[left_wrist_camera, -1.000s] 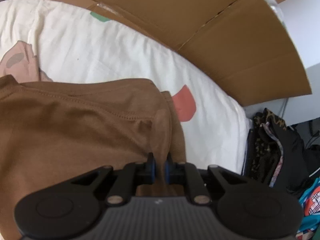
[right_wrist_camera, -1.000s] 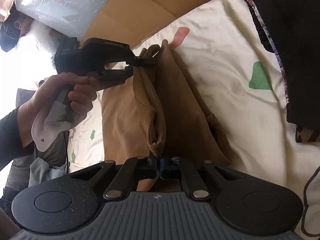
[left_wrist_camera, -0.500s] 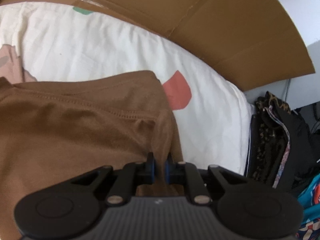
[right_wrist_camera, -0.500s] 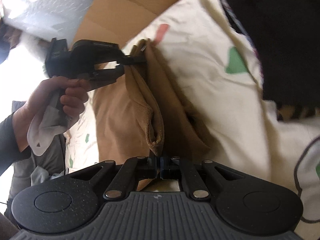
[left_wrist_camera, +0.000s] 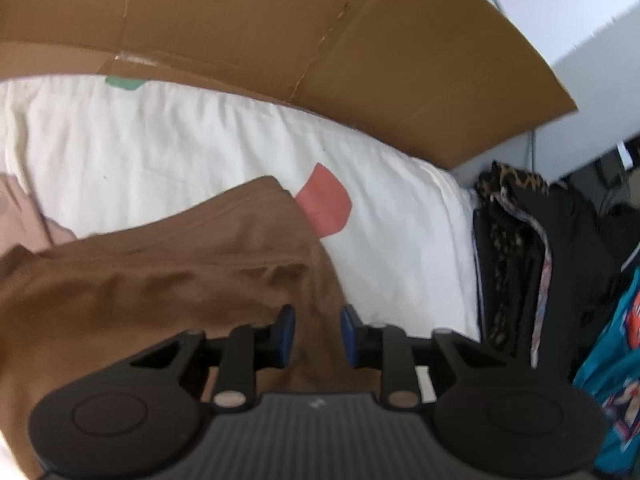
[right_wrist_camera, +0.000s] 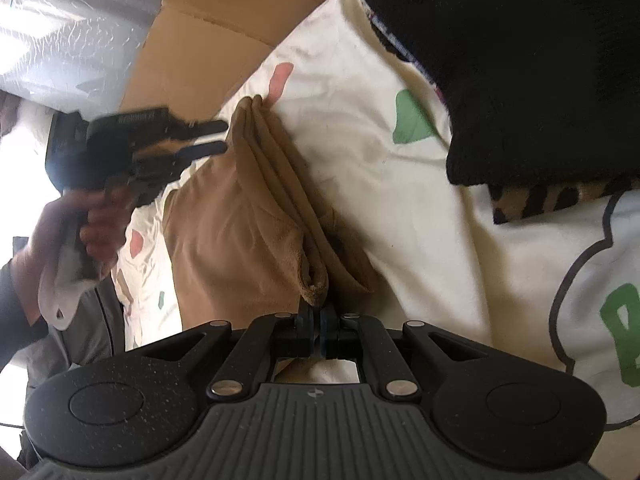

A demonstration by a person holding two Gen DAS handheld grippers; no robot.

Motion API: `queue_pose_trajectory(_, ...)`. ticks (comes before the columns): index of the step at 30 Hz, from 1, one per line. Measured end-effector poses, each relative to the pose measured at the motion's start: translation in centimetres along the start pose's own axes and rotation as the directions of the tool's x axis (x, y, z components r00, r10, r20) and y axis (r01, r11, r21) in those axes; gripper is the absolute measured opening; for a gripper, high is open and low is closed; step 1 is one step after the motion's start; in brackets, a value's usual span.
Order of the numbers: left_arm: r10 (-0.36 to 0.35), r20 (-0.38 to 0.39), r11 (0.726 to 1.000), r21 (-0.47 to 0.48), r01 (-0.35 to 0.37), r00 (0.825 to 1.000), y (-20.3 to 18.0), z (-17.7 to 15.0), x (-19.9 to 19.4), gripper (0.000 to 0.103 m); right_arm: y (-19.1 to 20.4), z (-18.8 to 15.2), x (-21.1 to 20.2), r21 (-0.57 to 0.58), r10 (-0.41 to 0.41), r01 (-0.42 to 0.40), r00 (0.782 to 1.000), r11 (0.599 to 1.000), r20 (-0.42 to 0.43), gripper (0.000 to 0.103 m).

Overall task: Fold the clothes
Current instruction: 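Lower the folded shirt onto the duvet and open both tools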

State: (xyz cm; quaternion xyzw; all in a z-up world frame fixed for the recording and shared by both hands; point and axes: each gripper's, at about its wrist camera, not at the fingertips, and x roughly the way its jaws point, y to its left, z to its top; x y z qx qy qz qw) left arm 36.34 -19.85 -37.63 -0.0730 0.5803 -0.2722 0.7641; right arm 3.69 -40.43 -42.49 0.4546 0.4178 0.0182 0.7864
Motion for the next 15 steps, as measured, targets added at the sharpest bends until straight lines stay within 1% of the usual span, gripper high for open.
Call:
queue_pose_trajectory(2,0.012,-0.015,0.999,0.033,-0.011,1.0,-0.1,-0.2,0.2,0.015,0.2,0.0,-0.2,-0.002,0.003,-0.003,1.0,1.0,0.006,0.0)
queue_pose_trajectory(6,0.03,-0.052,0.993,0.113,-0.024,0.998,-0.9,-0.9,1.8,0.012,0.4,0.1,-0.5,-0.006,0.01,-0.01,1.0,1.0,0.016,0.0)
queue_pose_trajectory(7,0.025,-0.054,0.992,0.122,-0.018,0.998,-1.0,-1.1,2.3,0.01,0.4,0.1,-0.6,-0.006,0.009,-0.009,1.0,1.0,0.019,0.0)
queue_pose_trajectory(11,0.032,-0.067,0.983,0.181,-0.019,0.997,-1.6,-1.4,4.2,0.009,0.2,0.1,-0.4,-0.001,-0.007,0.007,1.0,1.0,0.018,0.0)
queue_pose_trajectory(12,0.035,-0.069,0.982,0.19,-0.021,0.997,-1.7,-1.3,4.7,0.009,0.0,0.1,-0.4,0.007,-0.022,0.022,1.0,1.0,0.01,0.0)
queue_pose_trajectory(15,0.008,-0.076,0.988,0.154,0.004,0.997,-1.0,-0.5,5.1,0.007,-0.4,0.3,-0.8,0.007,-0.062,0.062,0.998,0.998,-0.014,0.001)
